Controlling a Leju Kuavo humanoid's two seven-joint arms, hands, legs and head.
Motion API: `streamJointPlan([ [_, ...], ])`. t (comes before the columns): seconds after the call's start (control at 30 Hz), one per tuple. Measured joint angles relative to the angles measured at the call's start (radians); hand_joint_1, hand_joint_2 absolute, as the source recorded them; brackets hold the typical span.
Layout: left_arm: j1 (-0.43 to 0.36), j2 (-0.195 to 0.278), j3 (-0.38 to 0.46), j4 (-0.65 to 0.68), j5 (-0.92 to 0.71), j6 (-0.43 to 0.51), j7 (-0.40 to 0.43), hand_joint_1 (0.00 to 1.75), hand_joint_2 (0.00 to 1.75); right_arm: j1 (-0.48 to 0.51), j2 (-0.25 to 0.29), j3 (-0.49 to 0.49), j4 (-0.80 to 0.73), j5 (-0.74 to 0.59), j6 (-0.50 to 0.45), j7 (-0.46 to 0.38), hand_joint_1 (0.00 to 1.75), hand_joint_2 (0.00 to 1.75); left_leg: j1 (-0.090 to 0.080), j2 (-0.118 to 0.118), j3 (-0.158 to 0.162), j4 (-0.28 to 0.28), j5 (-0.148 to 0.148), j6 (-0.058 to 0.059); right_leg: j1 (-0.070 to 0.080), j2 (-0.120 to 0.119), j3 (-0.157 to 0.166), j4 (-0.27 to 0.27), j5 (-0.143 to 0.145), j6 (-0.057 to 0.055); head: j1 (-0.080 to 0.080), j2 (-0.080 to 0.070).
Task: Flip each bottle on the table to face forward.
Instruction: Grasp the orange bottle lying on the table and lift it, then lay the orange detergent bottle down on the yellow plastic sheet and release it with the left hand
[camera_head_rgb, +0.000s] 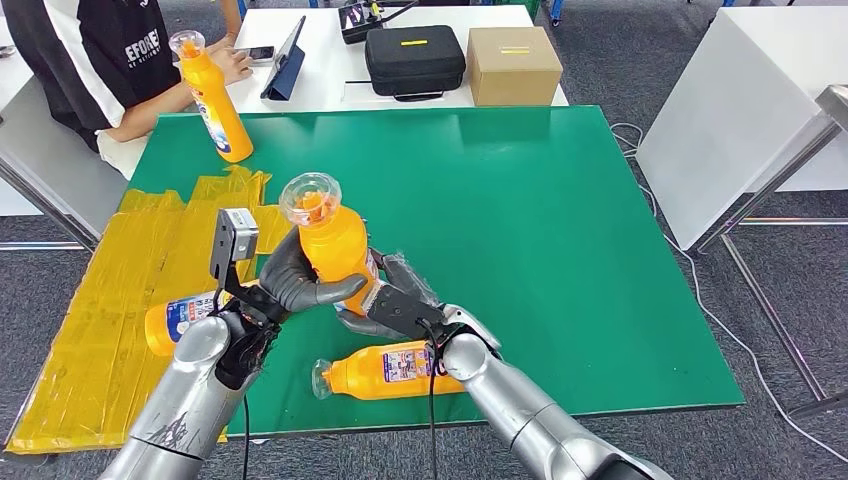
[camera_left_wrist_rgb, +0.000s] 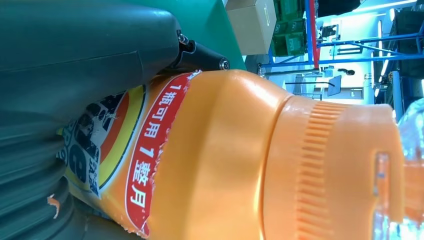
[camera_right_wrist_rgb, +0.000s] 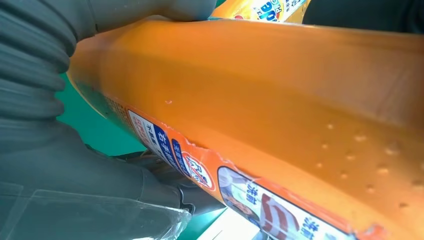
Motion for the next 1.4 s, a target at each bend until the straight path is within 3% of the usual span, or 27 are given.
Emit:
streamJointPlan([
  [0.9,-0.004,0.0,0.0,0.009,0.008,0.011,-0.001,1.75,1.75,0.0,0.001,-0.001,0.0,-0.002,-0.01,0.0,1.75,1.75,0.0,0.0,0.0,0.0,0.0,0.0,0.0,0.0,0.0,0.0,0.0,0.0,0.0,0.0],
  [1.03,-0.003,0.001,0.003,0.006,0.013,0.037,-0.016,1.75,1.75,0.001,0.0,-0.005,-0.012,-0.011,-0.025,-0.002,0.0,1.75,0.0,0.0,0.0,0.0,0.0,0.0,0.0,0.0,0.0,0.0,0.0,0.0,0.0,0.0],
  [1.17,0.033,0.039,0.072,-0.055,-0.011,0.154,-0.085,1.75,1.75,0.051,-0.045,-0.04,-0.143,-0.037,-0.061,-0.013,0.0,1.75,0.0,0.0,0.0,0.0,0.0,0.0,0.0,0.0,0.0,0.0,0.0,0.0,0.0,0.0],
  [1.3,0.075,0.08,0.215,-0.115,-0.064,0.145,-0.093,1.75,1.75,0.109,-0.107,-0.107,-0.292,-0.023,-0.033,0.002,0.0,1.75,0.0,0.001,-0.001,0.0,0.0,0.0,0.0,0.0,-0.001,0.0,0.0,0.0,0.0,0.0],
  [1.4,0.101,0.087,0.276,-0.154,-0.091,0.15,-0.096,1.75,1.75,0.134,-0.13,-0.134,-0.369,-0.017,-0.03,0.003,0.0,1.75,0.001,0.0,-0.001,0.0,0.0,0.0,0.0,0.0,-0.001,0.0,0.0,0.0,0.0,0.0],
])
